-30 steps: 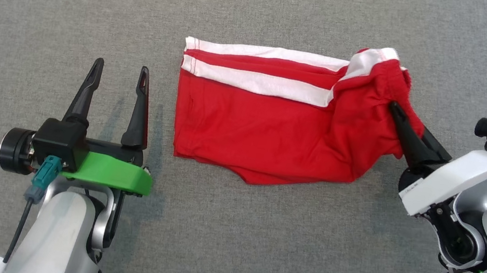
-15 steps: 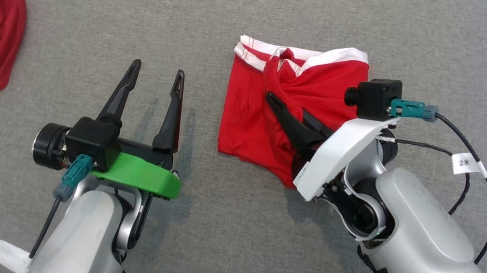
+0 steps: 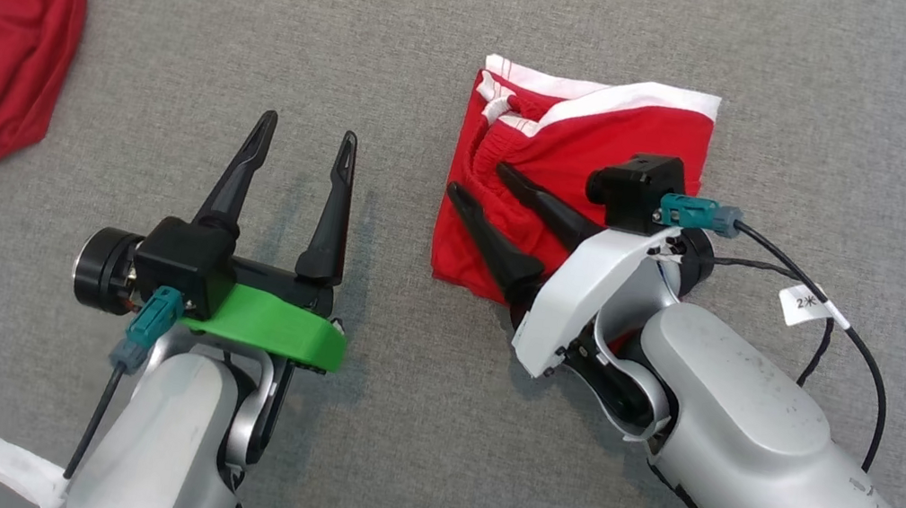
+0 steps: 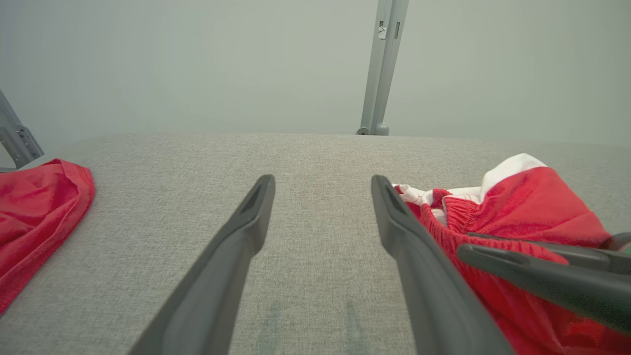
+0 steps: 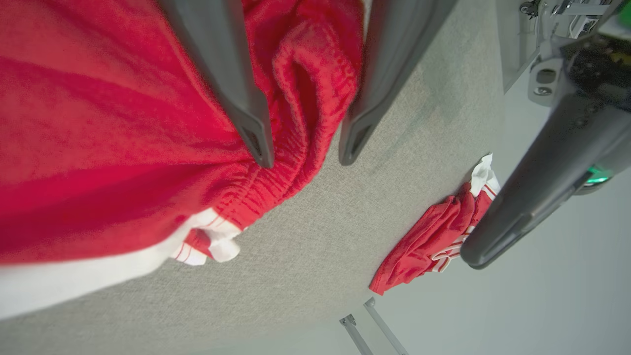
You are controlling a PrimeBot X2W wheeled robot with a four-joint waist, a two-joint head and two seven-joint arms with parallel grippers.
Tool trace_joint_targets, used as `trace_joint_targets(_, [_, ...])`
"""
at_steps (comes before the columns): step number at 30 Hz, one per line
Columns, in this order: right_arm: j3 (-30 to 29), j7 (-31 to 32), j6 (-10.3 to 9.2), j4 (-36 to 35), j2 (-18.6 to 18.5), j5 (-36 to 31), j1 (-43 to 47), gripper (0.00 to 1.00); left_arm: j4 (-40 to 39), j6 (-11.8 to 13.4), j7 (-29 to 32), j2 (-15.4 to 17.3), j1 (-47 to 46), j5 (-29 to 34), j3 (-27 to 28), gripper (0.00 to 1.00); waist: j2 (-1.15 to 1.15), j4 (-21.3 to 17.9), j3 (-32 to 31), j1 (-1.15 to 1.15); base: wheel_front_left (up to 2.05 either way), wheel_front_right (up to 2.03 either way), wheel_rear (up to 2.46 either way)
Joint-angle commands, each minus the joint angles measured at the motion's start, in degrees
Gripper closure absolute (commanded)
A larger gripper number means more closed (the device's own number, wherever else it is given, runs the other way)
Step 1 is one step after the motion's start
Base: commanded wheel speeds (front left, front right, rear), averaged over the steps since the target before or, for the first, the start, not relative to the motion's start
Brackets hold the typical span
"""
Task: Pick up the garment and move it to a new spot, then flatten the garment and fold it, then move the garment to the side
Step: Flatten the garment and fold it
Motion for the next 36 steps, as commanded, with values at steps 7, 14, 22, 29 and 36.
trace_joint_targets(7, [-0.56,-11.31,0.01,1.83,-1.21,-6.41,0.50,0.00,0.79,0.24,-0.18,-0.03,-0.07,0.65,1.21,0.00,0.00,-3.22,-1.50,0.00,0.00,0.00,0.00])
trace_joint_targets(14, [-12.99,-14.63,0.01,-1.77,-2.22,-12.42,5.65,0.00,0.97,0.23,-0.18,0.62,1.02,1.32,2.88,0.00,0.00,-6.05,-3.04,0.00,0.00,0.00,0.00])
trace_joint_targets(22, [-38.79,-14.83,0.01,-13.72,-1.16,-30.03,19.23,0.00,-0.47,1.50,-0.18,2.42,2.44,1.30,6.84,0.00,0.00,-9.32,-5.13,0.00,0.00,0.00,0.00])
trace_joint_targets(29, [-46.50,-14.83,0.01,-16.80,1.90,-36.23,26.31,0.00,-1.69,1.40,-0.18,4.16,4.83,0.46,9.57,0.00,0.00,-11.21,-8.39,0.00,0.00,0.00,0.00])
trace_joint_targets(36, [-46.68,-14.77,0.01,-17.45,3.24,-38.00,30.02,0.00,-2.45,-0.95,-0.18,6.76,7.43,-0.80,10.79,0.00,0.00,-11.75,-12.02,0.00,0.00,0.00,0.00])
